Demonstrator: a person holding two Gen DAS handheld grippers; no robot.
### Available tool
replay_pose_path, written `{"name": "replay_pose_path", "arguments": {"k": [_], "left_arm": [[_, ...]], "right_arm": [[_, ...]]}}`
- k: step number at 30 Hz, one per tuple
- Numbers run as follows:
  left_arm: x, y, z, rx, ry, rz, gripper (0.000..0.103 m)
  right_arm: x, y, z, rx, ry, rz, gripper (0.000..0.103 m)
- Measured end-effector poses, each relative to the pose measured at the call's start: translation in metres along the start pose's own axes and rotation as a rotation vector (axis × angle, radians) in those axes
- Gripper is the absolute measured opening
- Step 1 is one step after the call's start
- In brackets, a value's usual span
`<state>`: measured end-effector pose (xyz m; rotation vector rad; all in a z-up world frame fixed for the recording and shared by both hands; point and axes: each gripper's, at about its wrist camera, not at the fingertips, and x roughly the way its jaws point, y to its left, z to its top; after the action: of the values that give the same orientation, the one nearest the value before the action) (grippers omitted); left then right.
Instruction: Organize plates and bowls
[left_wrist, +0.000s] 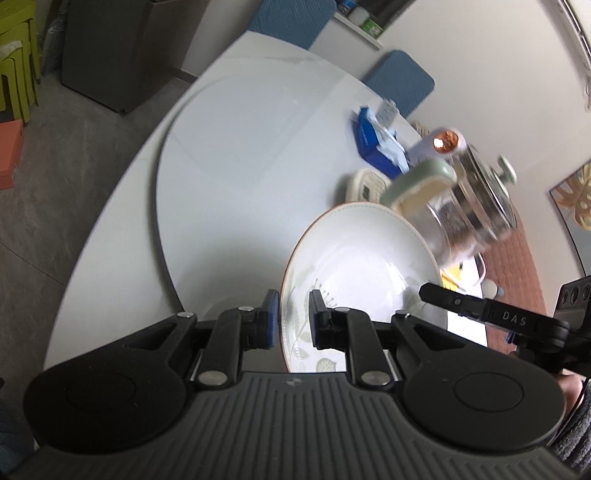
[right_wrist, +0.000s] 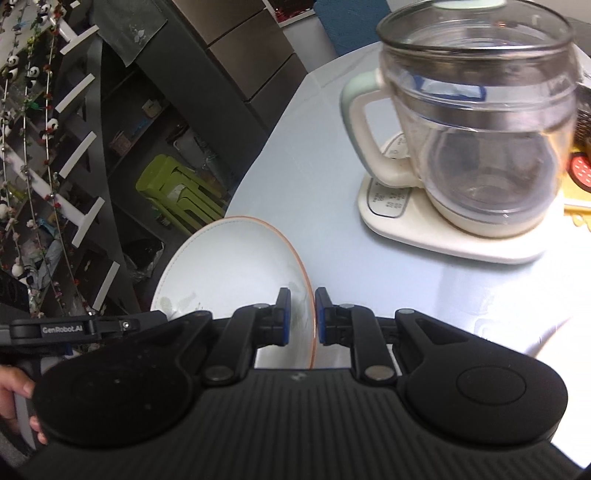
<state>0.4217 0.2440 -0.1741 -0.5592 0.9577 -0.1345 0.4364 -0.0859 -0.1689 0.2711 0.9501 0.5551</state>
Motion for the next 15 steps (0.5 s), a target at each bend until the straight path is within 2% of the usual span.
{"name": "replay_pose_path", "arguments": {"k": [8,10,15], "left_arm": [[0.015,-0.025,-0.036,0.012,0.079,-0.024,0.019],[0.022,-0.03,-0.044,0.045,0.105,-0.028,0.019],[0.04,-0.038,-0.051,0.057,0.152,-0.015,0.019]], "right_arm": [[-0.027,-0.02,-0.024,0.032,0.002,-0.051,0.017],[-0.028,-0.031,-0.032,0.049,0.017,-0.067,0.017],[-0.024,-0.054,-0.049,0.102,0.052,-0.072,0.017]]}}
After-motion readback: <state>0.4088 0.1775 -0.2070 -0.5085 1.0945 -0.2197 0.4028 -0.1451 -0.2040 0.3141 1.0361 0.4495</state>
